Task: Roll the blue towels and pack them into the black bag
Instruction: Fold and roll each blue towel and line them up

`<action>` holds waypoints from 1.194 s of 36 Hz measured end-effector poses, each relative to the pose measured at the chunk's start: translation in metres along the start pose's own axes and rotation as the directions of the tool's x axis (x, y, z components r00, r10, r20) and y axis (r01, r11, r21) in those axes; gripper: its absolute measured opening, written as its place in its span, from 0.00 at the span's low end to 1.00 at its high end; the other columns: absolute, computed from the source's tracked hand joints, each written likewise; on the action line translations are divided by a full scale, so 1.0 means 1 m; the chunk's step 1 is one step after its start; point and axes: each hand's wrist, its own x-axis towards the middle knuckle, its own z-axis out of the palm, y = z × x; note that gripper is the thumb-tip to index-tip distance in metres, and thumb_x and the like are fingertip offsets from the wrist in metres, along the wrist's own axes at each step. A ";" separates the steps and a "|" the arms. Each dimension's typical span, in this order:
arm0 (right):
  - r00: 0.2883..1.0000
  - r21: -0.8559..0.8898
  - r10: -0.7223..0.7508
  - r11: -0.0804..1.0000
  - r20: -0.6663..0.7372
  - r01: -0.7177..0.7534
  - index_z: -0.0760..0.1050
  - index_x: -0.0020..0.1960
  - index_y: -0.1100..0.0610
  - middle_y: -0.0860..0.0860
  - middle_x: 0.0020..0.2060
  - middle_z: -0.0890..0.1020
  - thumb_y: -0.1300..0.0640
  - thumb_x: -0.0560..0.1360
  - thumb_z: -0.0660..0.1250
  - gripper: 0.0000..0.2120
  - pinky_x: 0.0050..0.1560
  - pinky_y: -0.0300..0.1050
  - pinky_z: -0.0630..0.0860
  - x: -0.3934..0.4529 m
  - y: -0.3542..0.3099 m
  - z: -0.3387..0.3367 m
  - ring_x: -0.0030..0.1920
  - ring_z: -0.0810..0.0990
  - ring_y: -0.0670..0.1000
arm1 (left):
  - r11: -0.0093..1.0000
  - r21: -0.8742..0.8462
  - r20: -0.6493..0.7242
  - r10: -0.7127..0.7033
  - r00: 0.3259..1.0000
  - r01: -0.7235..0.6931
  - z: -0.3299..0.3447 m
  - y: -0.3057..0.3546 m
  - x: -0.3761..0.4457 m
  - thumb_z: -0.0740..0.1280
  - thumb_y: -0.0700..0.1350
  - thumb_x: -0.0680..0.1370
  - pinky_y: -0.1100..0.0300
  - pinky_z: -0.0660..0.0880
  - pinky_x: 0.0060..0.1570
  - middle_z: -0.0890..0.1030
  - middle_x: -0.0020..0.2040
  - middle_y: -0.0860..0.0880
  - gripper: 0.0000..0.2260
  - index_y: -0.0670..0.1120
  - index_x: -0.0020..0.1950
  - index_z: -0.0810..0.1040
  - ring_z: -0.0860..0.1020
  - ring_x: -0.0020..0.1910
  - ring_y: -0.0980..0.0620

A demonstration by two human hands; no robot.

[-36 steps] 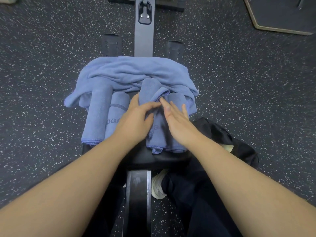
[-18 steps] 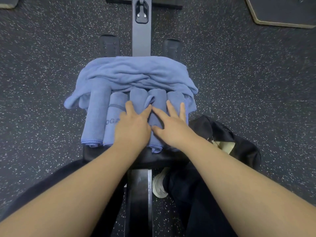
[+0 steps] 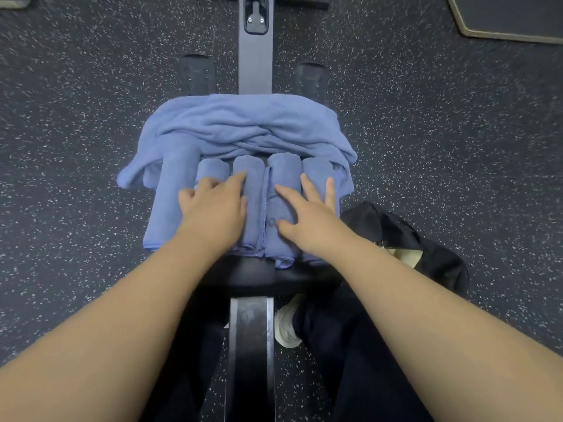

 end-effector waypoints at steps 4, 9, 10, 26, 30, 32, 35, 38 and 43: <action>1.000 -0.015 0.009 1.000 0.000 -0.009 0.52 0.74 0.34 0.44 0.77 0.40 0.45 0.77 0.61 0.29 0.73 0.61 0.46 -0.001 0.000 0.000 0.73 0.26 0.56 | 0.998 -0.027 0.177 0.059 0.982 -0.055 -0.016 -0.019 -0.003 0.66 0.59 0.76 0.43 0.46 0.71 0.66 0.73 0.53 0.32 0.59 0.77 0.57 0.49 0.76 0.52; 0.998 -0.002 0.058 0.998 0.025 -0.058 0.51 0.73 0.31 0.38 0.76 0.38 0.38 0.73 0.64 0.33 0.68 0.73 0.52 -0.005 -0.003 -0.001 0.72 0.24 0.52 | 0.993 -0.007 0.348 0.114 0.930 -0.119 -0.015 -0.028 -0.007 0.71 0.66 0.67 0.36 0.37 0.69 0.49 0.78 0.63 0.49 0.62 0.77 0.41 0.34 0.76 0.50; 0.998 -0.015 0.056 0.998 0.032 -0.056 0.49 0.73 0.31 0.38 0.75 0.37 0.36 0.72 0.65 0.36 0.68 0.72 0.52 -0.005 -0.003 -0.001 0.71 0.23 0.53 | 0.991 0.009 0.355 0.120 0.927 -0.132 -0.013 -0.028 -0.007 0.70 0.67 0.67 0.34 0.36 0.69 0.46 0.78 0.64 0.50 0.62 0.77 0.39 0.33 0.76 0.50; 0.998 -0.057 0.051 0.997 -0.029 -0.053 0.50 0.74 0.34 0.41 0.76 0.38 0.42 0.71 0.68 0.39 0.73 0.63 0.49 0.000 0.003 0.001 0.72 0.24 0.57 | 0.993 0.091 0.143 0.064 0.988 -0.077 0.017 -0.007 -0.014 0.61 0.73 0.69 0.27 0.41 0.66 0.49 0.79 0.54 0.44 0.67 0.75 0.37 0.34 0.76 0.41; 0.999 -0.068 0.043 0.997 -0.028 -0.045 0.49 0.74 0.34 0.42 0.76 0.38 0.42 0.71 0.68 0.39 0.73 0.61 0.48 0.000 0.002 0.000 0.71 0.24 0.58 | 0.982 0.104 0.283 0.121 0.951 -0.156 0.004 -0.016 -0.012 0.66 0.73 0.64 0.30 0.39 0.68 0.40 0.79 0.54 0.53 0.65 0.74 0.31 0.31 0.75 0.41; 0.999 -0.073 0.044 0.996 -0.023 -0.045 0.49 0.74 0.33 0.41 0.76 0.38 0.42 0.72 0.68 0.38 0.73 0.61 0.49 0.001 0.003 0.000 0.71 0.24 0.58 | 0.960 0.156 0.367 0.161 0.916 -0.231 -0.006 -0.026 -0.012 0.71 0.70 0.62 0.31 0.40 0.69 0.36 0.78 0.53 0.59 0.64 0.71 0.27 0.31 0.75 0.42; 0.999 -0.056 0.053 0.997 -0.004 -0.053 0.48 0.74 0.33 0.40 0.76 0.37 0.42 0.72 0.68 0.38 0.72 0.64 0.53 0.001 0.003 0.000 0.71 0.24 0.58 | 0.896 0.285 0.416 0.206 0.886 -0.342 -0.016 -0.040 -0.012 0.74 0.67 0.63 0.34 0.42 0.71 0.34 0.78 0.53 0.60 0.62 0.66 0.22 0.33 0.76 0.45; 0.999 -0.052 0.053 0.997 -0.001 -0.053 0.48 0.74 0.33 0.39 0.76 0.37 0.43 0.72 0.68 0.39 0.72 0.65 0.54 0.001 0.003 0.000 0.71 0.23 0.57 | 0.841 0.351 0.387 0.271 0.882 -0.412 -0.020 -0.049 -0.010 0.72 0.66 0.66 0.35 0.45 0.71 0.36 0.78 0.54 0.58 0.60 0.65 0.21 0.36 0.77 0.48; 0.999 -0.045 0.047 0.998 0.000 -0.047 0.49 0.74 0.33 0.39 0.76 0.37 0.43 0.71 0.68 0.39 0.72 0.67 0.52 0.001 0.004 0.001 0.71 0.23 0.57 | 0.883 0.238 0.332 0.318 0.888 -0.405 -0.016 -0.058 -0.003 0.72 0.64 0.68 0.32 0.46 0.69 0.40 0.78 0.59 0.54 0.63 0.69 0.27 0.36 0.77 0.52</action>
